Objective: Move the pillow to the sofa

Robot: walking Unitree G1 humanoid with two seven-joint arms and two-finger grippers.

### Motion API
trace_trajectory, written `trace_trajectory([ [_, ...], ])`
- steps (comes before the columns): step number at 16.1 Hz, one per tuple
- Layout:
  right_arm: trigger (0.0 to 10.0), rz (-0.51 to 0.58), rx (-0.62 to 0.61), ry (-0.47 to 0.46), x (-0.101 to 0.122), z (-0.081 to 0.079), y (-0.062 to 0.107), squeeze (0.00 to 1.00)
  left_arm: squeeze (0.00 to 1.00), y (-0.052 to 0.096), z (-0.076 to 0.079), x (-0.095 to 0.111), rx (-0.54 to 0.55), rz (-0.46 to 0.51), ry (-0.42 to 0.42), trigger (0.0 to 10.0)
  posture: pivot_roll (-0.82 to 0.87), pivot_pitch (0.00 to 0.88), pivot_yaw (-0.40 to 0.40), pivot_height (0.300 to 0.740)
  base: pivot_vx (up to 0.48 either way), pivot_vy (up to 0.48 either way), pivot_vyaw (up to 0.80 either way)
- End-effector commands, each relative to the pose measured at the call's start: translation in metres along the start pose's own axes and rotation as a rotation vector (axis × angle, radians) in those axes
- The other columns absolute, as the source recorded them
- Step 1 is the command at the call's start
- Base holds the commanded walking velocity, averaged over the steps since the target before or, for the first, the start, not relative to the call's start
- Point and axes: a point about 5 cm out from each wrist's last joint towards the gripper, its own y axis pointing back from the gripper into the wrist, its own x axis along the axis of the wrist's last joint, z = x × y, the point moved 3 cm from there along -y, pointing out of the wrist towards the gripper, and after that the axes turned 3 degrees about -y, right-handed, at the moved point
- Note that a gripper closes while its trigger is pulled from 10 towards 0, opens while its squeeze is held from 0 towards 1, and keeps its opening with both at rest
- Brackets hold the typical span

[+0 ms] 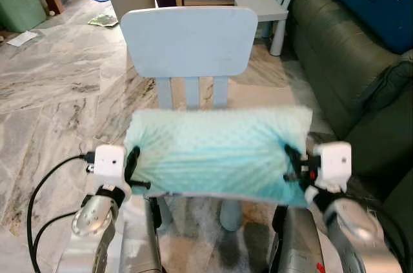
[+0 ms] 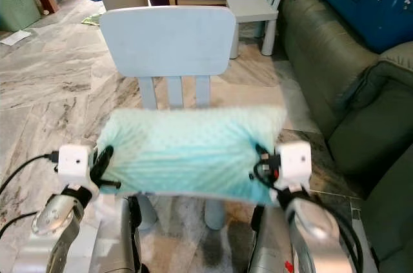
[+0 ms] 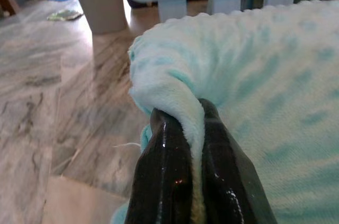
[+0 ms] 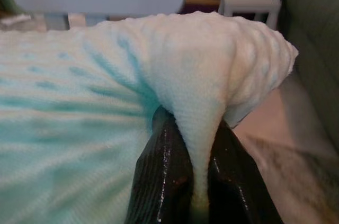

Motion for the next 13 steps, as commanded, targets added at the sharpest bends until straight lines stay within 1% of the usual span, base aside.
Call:
trace_trajectory([
  [1,10.0,0.037,-0.019,0.009,0.010,0.001,-0.002,0.00,0.00,-0.001,-0.006,0.010,0.024,0.027,-0.016,10.0,-0.05,0.000,0.027,0.456,0.000,0.000,0.00],
  [6,10.0,0.042,-0.013,0.005,0.011,-0.002,-0.004,0.00,0.00,-0.002,-0.005,0.009,0.019,0.028,-0.016,10.0,-0.05,0.000,0.028,0.456,0.000,0.000,0.00],
  [9,10.0,0.060,-0.010,0.005,0.017,-0.004,-0.005,0.00,0.00,-0.005,-0.005,0.017,0.022,0.054,-0.014,10.0,-0.05,0.000,0.031,0.456,0.000,0.000,0.00],
  [11,10.0,0.062,-0.010,0.003,0.018,-0.005,-0.006,0.00,0.00,-0.006,-0.004,0.020,0.019,0.061,-0.012,10.0,-0.05,0.000,0.033,0.473,0.000,0.000,0.00],
  [12,10.0,0.063,-0.010,0.002,0.018,-0.006,-0.006,0.00,0.00,-0.006,-0.003,0.021,0.017,0.065,-0.010,10.0,-0.05,0.000,0.033,0.492,0.000,0.000,0.00],
  [13,10.0,0.064,-0.011,0.002,0.018,-0.006,-0.006,0.00,0.00,-0.006,-0.003,0.021,0.017,0.065,-0.009,10.0,-0.05,0.000,0.033,0.497,0.000,0.000,0.00],
])
